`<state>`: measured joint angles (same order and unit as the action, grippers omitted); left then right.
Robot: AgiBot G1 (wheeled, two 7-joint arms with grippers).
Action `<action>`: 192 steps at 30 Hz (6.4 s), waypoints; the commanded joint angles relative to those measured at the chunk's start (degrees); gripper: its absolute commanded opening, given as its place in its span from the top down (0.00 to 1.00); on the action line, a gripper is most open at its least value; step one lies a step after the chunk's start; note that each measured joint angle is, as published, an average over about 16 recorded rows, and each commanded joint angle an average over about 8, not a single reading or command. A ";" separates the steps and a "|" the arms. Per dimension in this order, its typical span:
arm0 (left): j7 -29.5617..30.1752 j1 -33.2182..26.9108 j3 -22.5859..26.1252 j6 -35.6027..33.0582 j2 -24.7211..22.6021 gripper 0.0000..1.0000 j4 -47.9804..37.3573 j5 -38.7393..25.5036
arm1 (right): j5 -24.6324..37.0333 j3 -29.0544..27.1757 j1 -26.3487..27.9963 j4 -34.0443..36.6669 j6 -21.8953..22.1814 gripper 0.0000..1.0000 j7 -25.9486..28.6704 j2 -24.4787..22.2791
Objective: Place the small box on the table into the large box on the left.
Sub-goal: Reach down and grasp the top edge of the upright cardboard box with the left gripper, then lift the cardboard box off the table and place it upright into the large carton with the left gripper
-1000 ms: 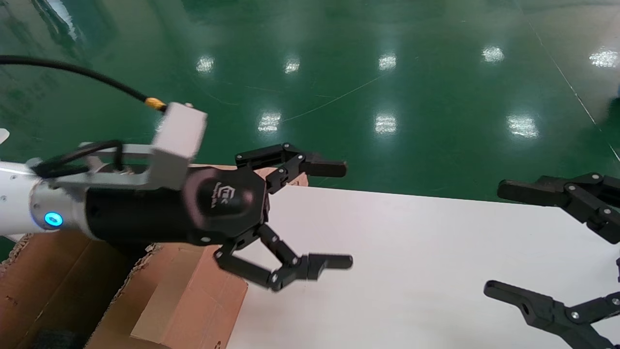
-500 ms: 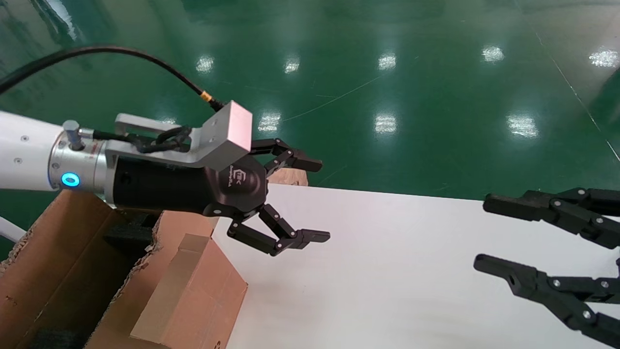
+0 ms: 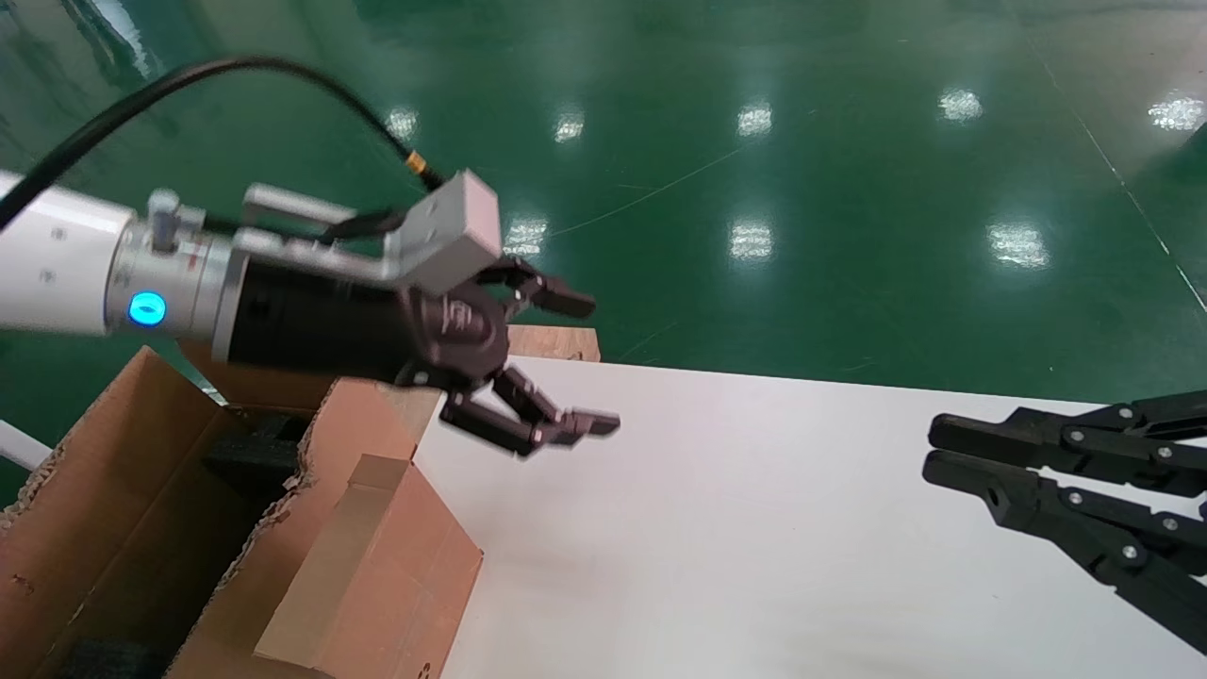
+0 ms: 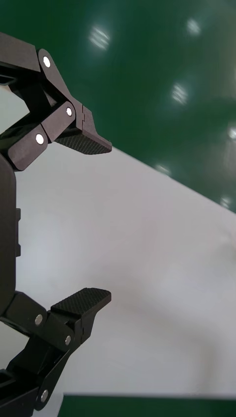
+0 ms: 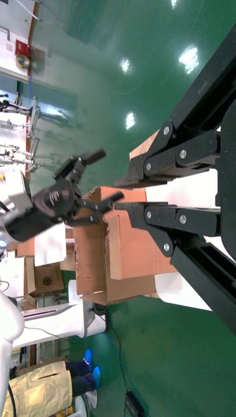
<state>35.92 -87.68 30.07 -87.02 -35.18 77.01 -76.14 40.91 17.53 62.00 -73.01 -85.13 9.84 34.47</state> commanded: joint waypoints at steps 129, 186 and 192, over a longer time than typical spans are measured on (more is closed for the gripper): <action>66.11 -43.12 88.21 1.58 -18.54 1.00 -0.63 -3.45 | -0.16 0.20 0.04 0.07 0.10 0.00 -0.12 -0.08; 45.62 -73.41 78.49 9.86 -13.45 1.00 -11.66 -19.98 | -0.19 0.27 0.07 0.09 0.12 0.00 -0.16 -0.10; 44.58 -77.44 77.74 -0.20 -6.49 1.00 -6.14 -21.19 | -0.19 0.28 0.07 0.09 0.12 0.00 -0.16 -0.10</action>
<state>81.23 -163.62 109.05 -85.70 -42.11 70.71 -97.14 40.71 17.82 62.07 -72.92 -85.01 9.67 34.37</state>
